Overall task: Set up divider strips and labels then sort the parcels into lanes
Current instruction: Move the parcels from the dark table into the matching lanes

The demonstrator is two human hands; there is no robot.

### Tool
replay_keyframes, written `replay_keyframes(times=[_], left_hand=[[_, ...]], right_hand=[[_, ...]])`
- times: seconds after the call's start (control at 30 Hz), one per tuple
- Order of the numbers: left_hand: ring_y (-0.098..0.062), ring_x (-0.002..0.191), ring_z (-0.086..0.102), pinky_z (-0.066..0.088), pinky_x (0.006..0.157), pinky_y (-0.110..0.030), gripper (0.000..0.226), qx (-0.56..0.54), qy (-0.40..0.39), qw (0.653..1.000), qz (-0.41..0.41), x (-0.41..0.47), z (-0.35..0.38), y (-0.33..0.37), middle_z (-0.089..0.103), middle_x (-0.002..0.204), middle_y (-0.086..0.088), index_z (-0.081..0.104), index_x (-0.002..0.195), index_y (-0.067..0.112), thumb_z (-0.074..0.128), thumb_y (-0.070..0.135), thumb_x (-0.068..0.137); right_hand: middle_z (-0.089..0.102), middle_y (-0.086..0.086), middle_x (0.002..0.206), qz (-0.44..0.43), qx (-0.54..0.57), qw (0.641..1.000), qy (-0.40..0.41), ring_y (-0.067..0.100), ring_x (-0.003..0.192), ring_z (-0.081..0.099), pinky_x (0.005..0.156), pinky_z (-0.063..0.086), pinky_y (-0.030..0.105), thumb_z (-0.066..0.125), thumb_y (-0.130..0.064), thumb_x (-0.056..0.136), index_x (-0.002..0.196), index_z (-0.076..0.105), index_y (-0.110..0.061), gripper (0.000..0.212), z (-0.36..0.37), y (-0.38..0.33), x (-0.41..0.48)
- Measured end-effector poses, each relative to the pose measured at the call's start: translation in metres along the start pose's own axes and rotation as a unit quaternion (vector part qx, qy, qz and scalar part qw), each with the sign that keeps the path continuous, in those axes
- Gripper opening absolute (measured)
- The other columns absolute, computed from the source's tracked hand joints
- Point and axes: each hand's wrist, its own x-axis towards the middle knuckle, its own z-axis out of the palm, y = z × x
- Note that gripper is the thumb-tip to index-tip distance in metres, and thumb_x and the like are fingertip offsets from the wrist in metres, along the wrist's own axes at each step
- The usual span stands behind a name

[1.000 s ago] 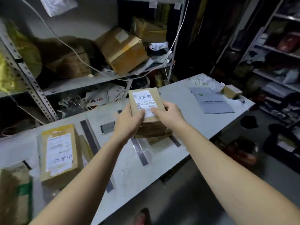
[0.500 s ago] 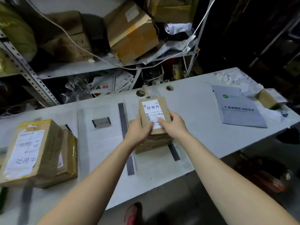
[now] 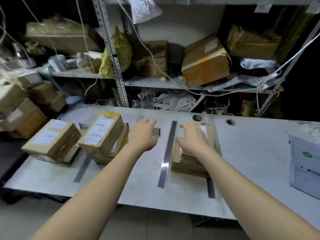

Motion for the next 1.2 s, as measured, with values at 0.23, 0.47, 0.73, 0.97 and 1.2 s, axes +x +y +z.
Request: replay_keyframes(times=[0.23, 0.47, 0.73, 0.97, 1.2], left_hand=[[-0.026, 0.134, 0.042, 0.038, 0.108, -0.039, 0.061, 0.089, 0.080, 0.990, -0.077, -0.043, -0.076, -0.145, 0.051, 0.143, -0.003, 0.046, 0.145, 0.022, 0.060, 0.043, 0.089], [-0.024, 0.137, 0.041, 0.041, 0.108, -0.039, 0.067, 0.087, 0.102, 0.980, -0.145, -0.108, -0.133, -0.335, 0.048, 0.147, -0.002, 0.037, 0.153, 0.025, 0.056, 0.047, 0.092], [-0.026, 0.134, 0.045, 0.046, 0.102, -0.041, 0.070, 0.083, 0.104, 0.970, -0.202, -0.155, -0.189, -0.521, 0.047, 0.147, -0.002, 0.032, 0.156, 0.029, 0.055, 0.050, 0.093], [-0.026, 0.128, 0.051, 0.045, 0.096, -0.038, 0.064, 0.076, 0.112, 0.964, -0.229, -0.128, -0.208, -0.647, 0.051, 0.144, 0.000, 0.038, 0.152, 0.029, 0.055, 0.049, 0.094], [-0.024, 0.133, 0.050, 0.046, 0.101, -0.038, 0.072, -0.160, 0.105, 0.939, -0.285, -0.044, -0.196, -0.733, 0.049, 0.150, 0.002, 0.035, 0.154, 0.026, 0.058, 0.055, 0.093]], right_hand=[[0.050, 0.001, 0.149, -0.173, -0.091, 0.980, 0.016, 0.027, 0.136, 0.044, 0.107, 0.039, 0.043, 0.057, -0.041, 0.100, 0.146, 0.049, -0.023, 0.050, 0.012, -0.156, 0.010], [0.049, 0.000, 0.150, -0.246, -0.122, 0.961, 0.016, 0.027, 0.138, 0.043, 0.107, 0.038, 0.044, 0.052, -0.050, 0.100, 0.146, 0.048, -0.023, 0.053, 0.071, -0.337, 0.007], [0.048, 0.003, 0.150, -0.266, -0.102, 0.958, -0.009, 0.027, 0.139, 0.042, 0.106, 0.041, 0.045, 0.051, -0.052, 0.100, 0.149, 0.045, -0.023, 0.057, 0.142, -0.518, 0.003], [0.050, -0.001, 0.150, -0.281, -0.094, 0.955, -0.026, 0.025, 0.138, 0.044, 0.101, 0.046, 0.043, 0.052, -0.054, 0.099, 0.150, 0.045, -0.027, 0.058, 0.201, -0.633, 0.055], [0.055, 0.005, 0.144, -0.194, 0.083, 0.975, -0.070, 0.028, 0.131, 0.051, 0.098, 0.048, 0.040, 0.058, -0.047, 0.097, 0.152, 0.039, -0.021, 0.064, 0.267, -0.707, 0.143]])
